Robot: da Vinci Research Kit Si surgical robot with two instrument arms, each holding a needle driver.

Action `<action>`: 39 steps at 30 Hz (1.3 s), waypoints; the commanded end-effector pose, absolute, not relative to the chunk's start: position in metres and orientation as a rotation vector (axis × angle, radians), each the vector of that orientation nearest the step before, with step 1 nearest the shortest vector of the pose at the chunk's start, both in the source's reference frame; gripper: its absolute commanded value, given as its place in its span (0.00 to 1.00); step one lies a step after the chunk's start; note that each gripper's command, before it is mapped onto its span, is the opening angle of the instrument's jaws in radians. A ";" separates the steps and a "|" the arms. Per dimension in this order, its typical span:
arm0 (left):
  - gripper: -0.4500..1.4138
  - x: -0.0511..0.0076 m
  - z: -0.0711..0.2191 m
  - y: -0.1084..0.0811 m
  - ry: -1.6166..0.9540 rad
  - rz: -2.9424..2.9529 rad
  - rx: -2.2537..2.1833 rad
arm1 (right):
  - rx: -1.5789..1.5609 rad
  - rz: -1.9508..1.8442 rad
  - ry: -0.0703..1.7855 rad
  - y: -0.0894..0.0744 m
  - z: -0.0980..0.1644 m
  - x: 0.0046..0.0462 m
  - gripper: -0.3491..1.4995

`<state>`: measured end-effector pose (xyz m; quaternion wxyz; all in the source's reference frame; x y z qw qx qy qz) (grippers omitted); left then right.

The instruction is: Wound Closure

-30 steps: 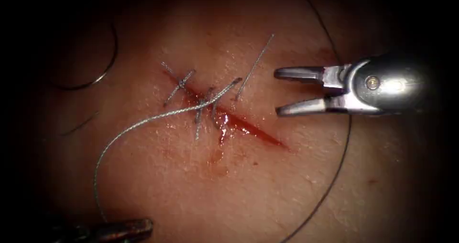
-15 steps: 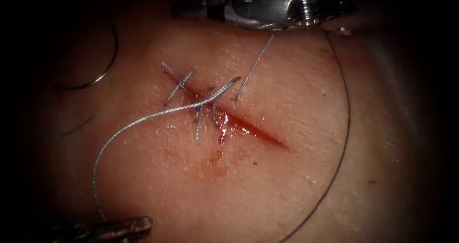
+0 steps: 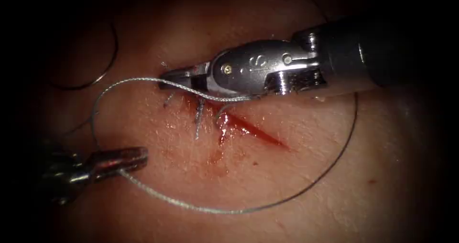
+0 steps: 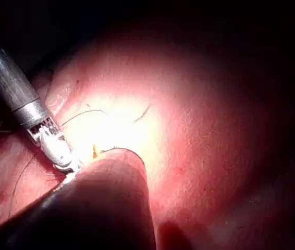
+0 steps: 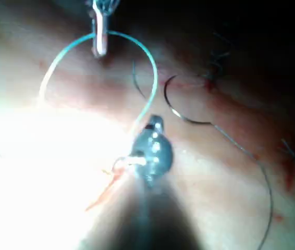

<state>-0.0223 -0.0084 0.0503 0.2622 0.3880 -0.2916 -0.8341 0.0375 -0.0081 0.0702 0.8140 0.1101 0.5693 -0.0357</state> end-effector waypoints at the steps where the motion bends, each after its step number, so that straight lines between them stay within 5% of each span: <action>1: 0.00 -0.0229 0.051 -0.009 -0.789 -2.259 1.050 | 0.245 -0.076 1.219 -0.009 0.070 0.0379 0.00; 24: 0.00 -0.0262 0.062 -0.009 -0.720 -2.260 1.030 | 0.265 0.103 1.372 -0.011 0.070 0.0369 0.00; 29: 0.00 -0.0278 0.062 -0.009 -0.705 -2.253 1.045 | 0.232 0.216 1.448 -0.011 0.070 0.0376 0.58; 39: 0.00 -0.0289 0.062 -0.010 -0.697 -2.243 1.059 | 0.180 0.347 1.453 -0.009 0.070 0.0396 0.78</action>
